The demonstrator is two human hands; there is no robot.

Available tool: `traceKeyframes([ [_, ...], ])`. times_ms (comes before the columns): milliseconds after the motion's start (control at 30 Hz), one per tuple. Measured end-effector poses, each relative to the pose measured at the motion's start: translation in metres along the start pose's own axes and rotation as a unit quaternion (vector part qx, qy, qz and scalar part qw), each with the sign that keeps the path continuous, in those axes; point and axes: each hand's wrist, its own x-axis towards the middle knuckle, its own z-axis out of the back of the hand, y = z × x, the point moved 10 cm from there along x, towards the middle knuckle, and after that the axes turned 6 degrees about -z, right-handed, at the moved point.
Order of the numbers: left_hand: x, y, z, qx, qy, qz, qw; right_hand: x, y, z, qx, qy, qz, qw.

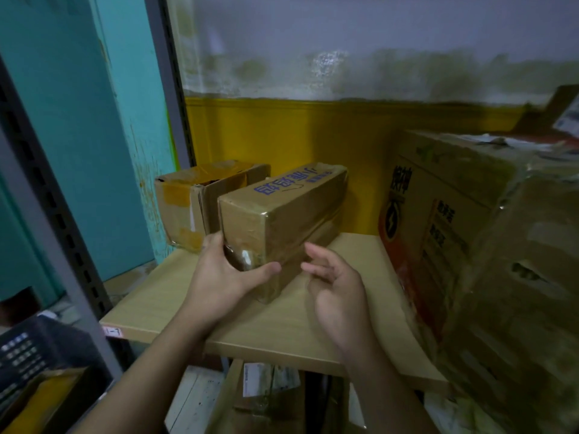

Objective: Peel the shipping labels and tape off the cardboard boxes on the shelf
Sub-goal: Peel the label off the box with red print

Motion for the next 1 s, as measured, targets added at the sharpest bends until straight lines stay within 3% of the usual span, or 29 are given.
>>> traceKeyframes([
  [133, -0.005, 0.009, 0.021, -0.027, -0.012, 0.016, 0.999, 0.004, -0.001, 0.01, -0.021, -0.051, -0.016, 0.998],
  [267, -0.006, 0.021, 0.033, -0.031, -0.023, 0.017, 0.999, 0.01, -0.002, 0.011, -0.065, -0.045, -0.03, 0.996],
  [367, -0.008, 0.035, 0.035, -0.14, -0.025, 0.037, 0.989, 0.011, -0.001, 0.007, -0.1, -0.027, -0.025, 0.994],
  [467, -0.009, 0.043, 0.03, -0.289, -0.02, 0.056, 0.956, 0.009, -0.002, 0.01, -0.112, -0.038, -0.026, 0.993],
  [700, -0.012, 0.04, 0.034, -0.424, -0.029, 0.061, 0.903, 0.003, 0.009, 0.033, -0.088, -0.122, -0.007, 0.989],
  [800, -0.017, 0.036, 0.048, -0.419, -0.025, 0.035, 0.907, 0.004, 0.013, 0.035, -0.042, -0.125, -0.005, 0.991],
  [900, -0.017, 0.024, 0.057, -0.384, 0.03, 0.006, 0.923, 0.007, 0.012, 0.034, 0.018, -0.115, -0.03, 0.993],
  [1000, -0.014, 0.009, 0.069, -0.271, 0.088, -0.031, 0.958, 0.008, 0.01, 0.039, 0.111, -0.116, -0.072, 0.984],
])
